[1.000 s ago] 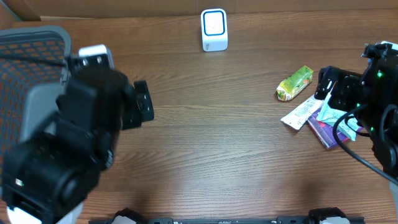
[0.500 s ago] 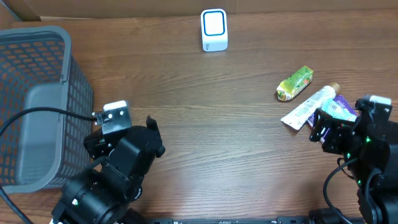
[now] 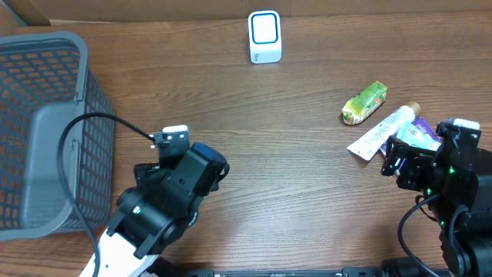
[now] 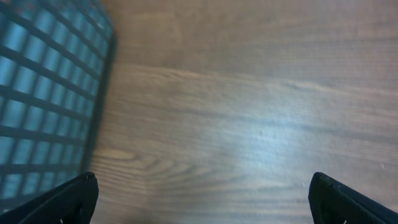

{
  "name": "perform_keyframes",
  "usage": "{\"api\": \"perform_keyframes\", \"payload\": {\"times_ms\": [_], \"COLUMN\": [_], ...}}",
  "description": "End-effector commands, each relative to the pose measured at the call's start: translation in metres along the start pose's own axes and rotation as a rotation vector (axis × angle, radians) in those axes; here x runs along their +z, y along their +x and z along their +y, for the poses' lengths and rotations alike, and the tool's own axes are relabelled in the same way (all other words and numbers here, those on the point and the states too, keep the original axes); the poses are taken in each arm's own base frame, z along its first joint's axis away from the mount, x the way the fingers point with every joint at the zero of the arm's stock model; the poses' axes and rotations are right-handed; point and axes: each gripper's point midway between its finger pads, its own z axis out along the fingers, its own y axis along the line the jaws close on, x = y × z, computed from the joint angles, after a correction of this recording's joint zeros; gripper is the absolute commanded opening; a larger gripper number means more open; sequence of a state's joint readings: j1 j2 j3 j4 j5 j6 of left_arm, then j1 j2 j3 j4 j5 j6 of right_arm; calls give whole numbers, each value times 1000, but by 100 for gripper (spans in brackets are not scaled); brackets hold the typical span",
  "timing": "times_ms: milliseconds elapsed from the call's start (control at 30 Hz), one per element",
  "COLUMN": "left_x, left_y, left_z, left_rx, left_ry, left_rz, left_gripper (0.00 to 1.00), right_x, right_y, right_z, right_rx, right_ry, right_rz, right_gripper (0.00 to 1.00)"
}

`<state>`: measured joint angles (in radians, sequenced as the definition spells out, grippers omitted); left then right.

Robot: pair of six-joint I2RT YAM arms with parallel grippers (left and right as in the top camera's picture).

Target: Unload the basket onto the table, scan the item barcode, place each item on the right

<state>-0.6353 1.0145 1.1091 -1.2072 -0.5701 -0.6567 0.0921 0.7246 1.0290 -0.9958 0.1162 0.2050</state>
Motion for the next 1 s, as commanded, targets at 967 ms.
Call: {"api": "perform_keyframes", "payload": {"times_ms": [967], "left_x": [75], "left_y": [57], "left_z": [-45], "left_rx": [182], "left_ry": [-129], "left_rz": [355], "left_gripper": [99], "right_x": [-1], "right_y": [2], "right_z": [-1], "right_rx": [-15], "right_ry": [4], "right_rz": [1], "right_gripper": [100]}}
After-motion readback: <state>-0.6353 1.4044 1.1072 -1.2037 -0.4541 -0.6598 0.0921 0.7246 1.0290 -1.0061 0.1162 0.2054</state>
